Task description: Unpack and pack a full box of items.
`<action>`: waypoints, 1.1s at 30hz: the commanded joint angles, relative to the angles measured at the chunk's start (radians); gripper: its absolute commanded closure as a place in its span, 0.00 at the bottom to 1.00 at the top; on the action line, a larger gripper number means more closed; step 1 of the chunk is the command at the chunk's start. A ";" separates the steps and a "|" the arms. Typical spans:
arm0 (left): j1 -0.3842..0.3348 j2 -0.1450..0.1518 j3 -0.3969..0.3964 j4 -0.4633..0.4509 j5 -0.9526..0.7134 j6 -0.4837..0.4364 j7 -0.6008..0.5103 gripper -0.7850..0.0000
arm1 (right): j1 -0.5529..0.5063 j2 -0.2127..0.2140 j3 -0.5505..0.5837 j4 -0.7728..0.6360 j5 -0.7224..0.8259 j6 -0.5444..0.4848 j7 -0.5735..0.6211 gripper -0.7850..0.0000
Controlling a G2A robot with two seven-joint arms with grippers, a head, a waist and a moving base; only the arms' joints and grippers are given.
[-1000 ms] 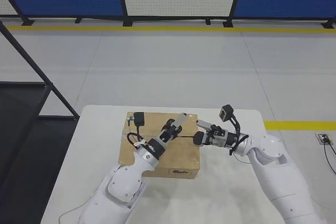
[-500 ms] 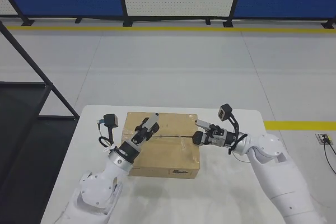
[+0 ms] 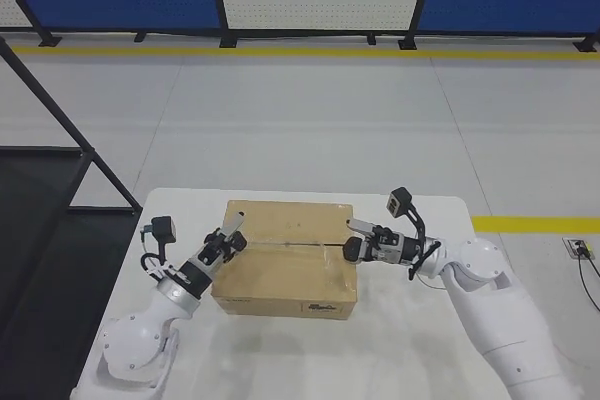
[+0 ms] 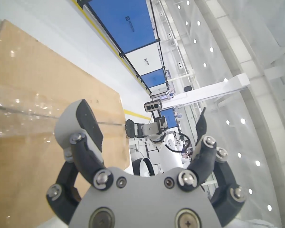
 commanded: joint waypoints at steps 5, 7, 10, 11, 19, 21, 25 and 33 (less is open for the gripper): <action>-0.084 -0.002 0.027 0.095 -0.033 0.057 -0.026 0.00 | 0.009 -0.001 -0.010 0.006 0.001 -0.003 0.002 0.00; -0.107 -0.005 0.041 0.125 -0.058 0.066 -0.036 0.00 | 0.009 -0.001 -0.011 0.006 0.003 -0.004 0.001 0.00; -0.138 -0.006 0.061 0.172 -0.059 0.079 -0.050 0.00 | 0.009 0.001 -0.012 0.003 0.000 -0.005 0.001 0.00; -0.145 -0.006 0.069 0.182 -0.060 0.086 -0.062 0.00 | 0.008 0.001 -0.012 0.000 -0.001 -0.005 0.000 0.00; -0.165 -0.006 0.089 0.216 -0.050 0.107 -0.055 0.00 | -0.001 0.006 -0.009 -0.018 -0.004 -0.003 -0.001 0.00; -0.169 -0.006 0.094 0.221 -0.052 0.110 -0.050 0.00 | -0.001 0.007 -0.009 -0.020 -0.005 -0.003 -0.001 0.00; -0.174 -0.006 0.102 0.231 -0.043 0.121 -0.040 0.00 | -0.006 0.010 -0.006 -0.031 -0.010 -0.023 0.001 0.00; -0.173 -0.009 0.106 0.233 -0.073 0.105 -0.007 0.00 | -0.070 0.034 0.045 -0.130 -0.033 -0.133 0.075 0.00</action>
